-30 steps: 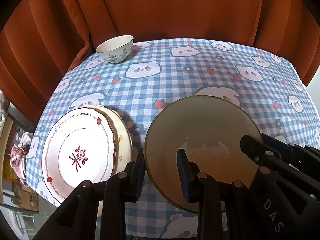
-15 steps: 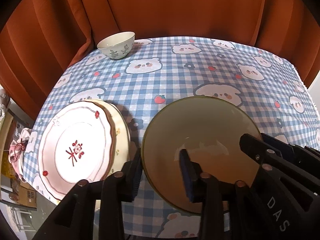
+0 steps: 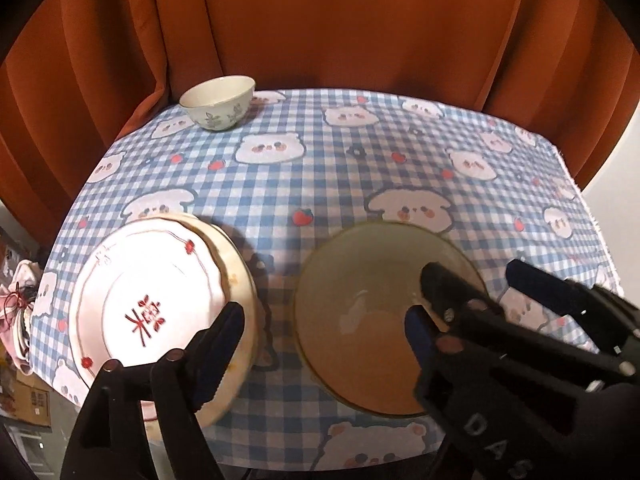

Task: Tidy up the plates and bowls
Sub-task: 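Lower the white bowl beside the plate stack and open both tools, then move both tools to the last white bowl and close them on its rim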

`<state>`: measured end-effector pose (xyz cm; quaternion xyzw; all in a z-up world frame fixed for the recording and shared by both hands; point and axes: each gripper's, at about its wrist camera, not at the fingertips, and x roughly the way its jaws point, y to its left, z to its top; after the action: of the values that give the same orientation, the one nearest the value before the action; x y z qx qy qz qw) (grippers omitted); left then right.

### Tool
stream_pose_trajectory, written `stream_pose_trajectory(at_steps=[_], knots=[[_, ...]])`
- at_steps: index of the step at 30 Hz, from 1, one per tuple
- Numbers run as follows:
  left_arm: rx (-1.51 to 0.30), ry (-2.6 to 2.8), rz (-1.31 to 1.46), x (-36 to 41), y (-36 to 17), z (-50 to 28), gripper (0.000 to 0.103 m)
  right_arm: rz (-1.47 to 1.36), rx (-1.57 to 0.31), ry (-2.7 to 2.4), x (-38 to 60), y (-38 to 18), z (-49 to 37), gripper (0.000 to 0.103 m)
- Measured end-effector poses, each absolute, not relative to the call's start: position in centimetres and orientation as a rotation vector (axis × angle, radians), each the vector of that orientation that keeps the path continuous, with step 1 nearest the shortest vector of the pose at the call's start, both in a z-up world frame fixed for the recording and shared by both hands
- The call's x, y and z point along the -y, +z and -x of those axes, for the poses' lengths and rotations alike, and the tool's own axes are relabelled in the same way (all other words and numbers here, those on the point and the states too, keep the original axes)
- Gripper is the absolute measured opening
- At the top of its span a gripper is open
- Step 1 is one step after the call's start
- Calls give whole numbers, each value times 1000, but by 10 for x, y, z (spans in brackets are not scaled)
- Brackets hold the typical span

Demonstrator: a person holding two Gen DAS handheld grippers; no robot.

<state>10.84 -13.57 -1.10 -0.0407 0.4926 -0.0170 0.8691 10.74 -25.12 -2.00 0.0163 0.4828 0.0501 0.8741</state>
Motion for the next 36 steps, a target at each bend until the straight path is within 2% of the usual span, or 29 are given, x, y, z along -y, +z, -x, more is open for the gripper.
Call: stream_pose_trajectory(at_steps=[9,25,36], knots=[[-991,-39,77,88,6,-110,85,-27,-958,98,209,0,-107,74],[-899,-43,36,-9,41,-145,85,-55,-864,76,110,43,-137,74],[-874,-47,50,-33,53,-185,85,-53,-836,47,78,65,-178,74]])
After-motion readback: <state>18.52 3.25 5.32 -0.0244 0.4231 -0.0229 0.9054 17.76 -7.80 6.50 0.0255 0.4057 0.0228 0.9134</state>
